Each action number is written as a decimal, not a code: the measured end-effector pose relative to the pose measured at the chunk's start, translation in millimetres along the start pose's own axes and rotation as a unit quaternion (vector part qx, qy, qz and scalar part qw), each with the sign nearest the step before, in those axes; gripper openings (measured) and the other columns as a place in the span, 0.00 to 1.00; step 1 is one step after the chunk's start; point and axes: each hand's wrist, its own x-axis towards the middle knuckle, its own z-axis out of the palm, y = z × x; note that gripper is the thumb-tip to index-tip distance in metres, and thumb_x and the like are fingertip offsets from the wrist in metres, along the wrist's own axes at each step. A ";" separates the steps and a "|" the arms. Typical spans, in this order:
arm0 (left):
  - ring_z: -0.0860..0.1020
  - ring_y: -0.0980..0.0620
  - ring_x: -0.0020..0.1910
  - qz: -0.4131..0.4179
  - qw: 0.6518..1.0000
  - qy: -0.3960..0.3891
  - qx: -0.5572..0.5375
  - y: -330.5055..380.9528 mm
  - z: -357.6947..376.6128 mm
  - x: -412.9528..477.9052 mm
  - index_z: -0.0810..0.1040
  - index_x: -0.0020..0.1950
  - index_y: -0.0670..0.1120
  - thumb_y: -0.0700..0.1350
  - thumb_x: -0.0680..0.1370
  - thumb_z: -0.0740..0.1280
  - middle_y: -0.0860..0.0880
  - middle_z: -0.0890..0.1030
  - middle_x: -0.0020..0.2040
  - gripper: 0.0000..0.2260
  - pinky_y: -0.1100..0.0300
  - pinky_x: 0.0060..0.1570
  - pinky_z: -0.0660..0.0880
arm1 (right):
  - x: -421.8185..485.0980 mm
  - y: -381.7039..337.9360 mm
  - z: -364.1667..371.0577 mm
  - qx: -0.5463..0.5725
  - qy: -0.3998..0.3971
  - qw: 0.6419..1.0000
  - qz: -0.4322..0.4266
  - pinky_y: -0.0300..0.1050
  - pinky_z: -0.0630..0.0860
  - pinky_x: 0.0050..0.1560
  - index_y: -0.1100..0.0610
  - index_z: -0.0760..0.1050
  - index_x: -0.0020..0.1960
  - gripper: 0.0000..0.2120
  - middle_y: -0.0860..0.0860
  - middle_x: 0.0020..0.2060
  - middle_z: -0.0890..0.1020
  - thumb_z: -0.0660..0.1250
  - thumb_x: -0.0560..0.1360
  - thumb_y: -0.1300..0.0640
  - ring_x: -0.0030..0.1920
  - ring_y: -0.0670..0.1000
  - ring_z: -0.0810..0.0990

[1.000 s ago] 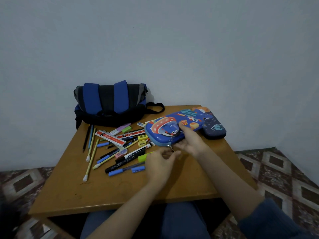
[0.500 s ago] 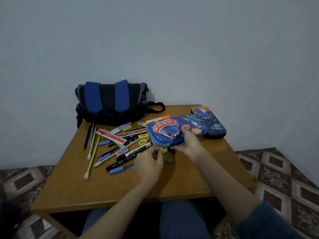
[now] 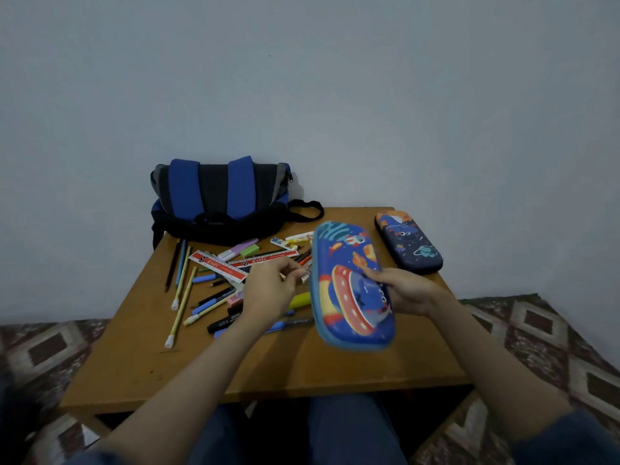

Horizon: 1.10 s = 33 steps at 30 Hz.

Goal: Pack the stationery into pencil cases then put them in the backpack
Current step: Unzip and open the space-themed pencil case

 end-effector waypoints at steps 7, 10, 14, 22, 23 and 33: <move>0.79 0.52 0.38 -0.052 0.999 -0.015 -0.005 -22.7 -13.1 12.3 0.78 0.39 0.47 0.43 0.76 0.68 0.48 0.82 0.38 0.05 0.54 0.43 0.78 | -9.1 14.3 -11.6 -0.128 -0.129 0.982 0.061 0.42 0.80 0.47 0.58 0.76 0.54 0.39 0.50 0.46 0.85 0.80 0.50 0.38 0.45 0.49 0.84; 0.79 0.51 0.40 -0.046 0.998 -0.028 -0.014 -25.5 -13.8 12.2 0.78 0.39 0.47 0.42 0.76 0.68 0.49 0.81 0.38 0.05 0.53 0.46 0.77 | -10.6 16.5 -8.8 -0.146 -0.174 0.971 0.079 0.41 0.79 0.49 0.57 0.76 0.54 0.37 0.48 0.45 0.85 0.80 0.52 0.38 0.45 0.47 0.84; 0.79 0.55 0.42 -0.031 0.981 -0.162 -0.100 -22.5 -19.8 11.8 0.80 0.39 0.48 0.39 0.76 0.67 0.52 0.81 0.38 0.07 0.59 0.45 0.77 | -7.7 13.4 3.9 -0.204 -0.243 0.942 0.108 0.39 0.78 0.52 0.53 0.79 0.53 0.28 0.46 0.48 0.84 0.78 0.59 0.41 0.48 0.45 0.83; 0.78 0.55 0.37 -0.119 0.965 -0.181 -0.151 -23.2 -27.9 17.4 0.75 0.40 0.45 0.39 0.80 0.59 0.49 0.79 0.37 0.10 0.64 0.34 0.75 | -12.6 16.7 -1.4 -0.045 -0.060 0.995 0.059 0.40 0.79 0.38 0.56 0.83 0.35 0.18 0.49 0.28 0.84 0.80 0.54 0.44 0.29 0.45 0.82; 0.78 0.53 0.36 -0.140 0.959 -0.174 -0.172 -24.8 -29.4 17.6 0.73 0.40 0.44 0.39 0.81 0.58 0.47 0.79 0.37 0.11 0.62 0.34 0.75 | -11.6 19.9 -7.6 -0.017 -0.015 0.999 0.023 0.42 0.78 0.36 0.57 0.81 0.35 0.28 0.49 0.26 0.82 0.82 0.44 0.41 0.26 0.45 0.81; 0.80 0.49 0.43 -0.244 0.920 -0.049 -0.301 -40.1 -25.3 13.8 0.74 0.48 0.34 0.39 0.80 0.59 0.43 0.81 0.44 0.09 0.57 0.38 0.79 | 0.6 28.6 -19.2 0.392 -0.007 0.909 -0.137 0.57 0.80 0.50 0.62 0.82 0.53 0.40 0.60 0.56 0.81 0.73 0.53 0.34 0.56 0.61 0.80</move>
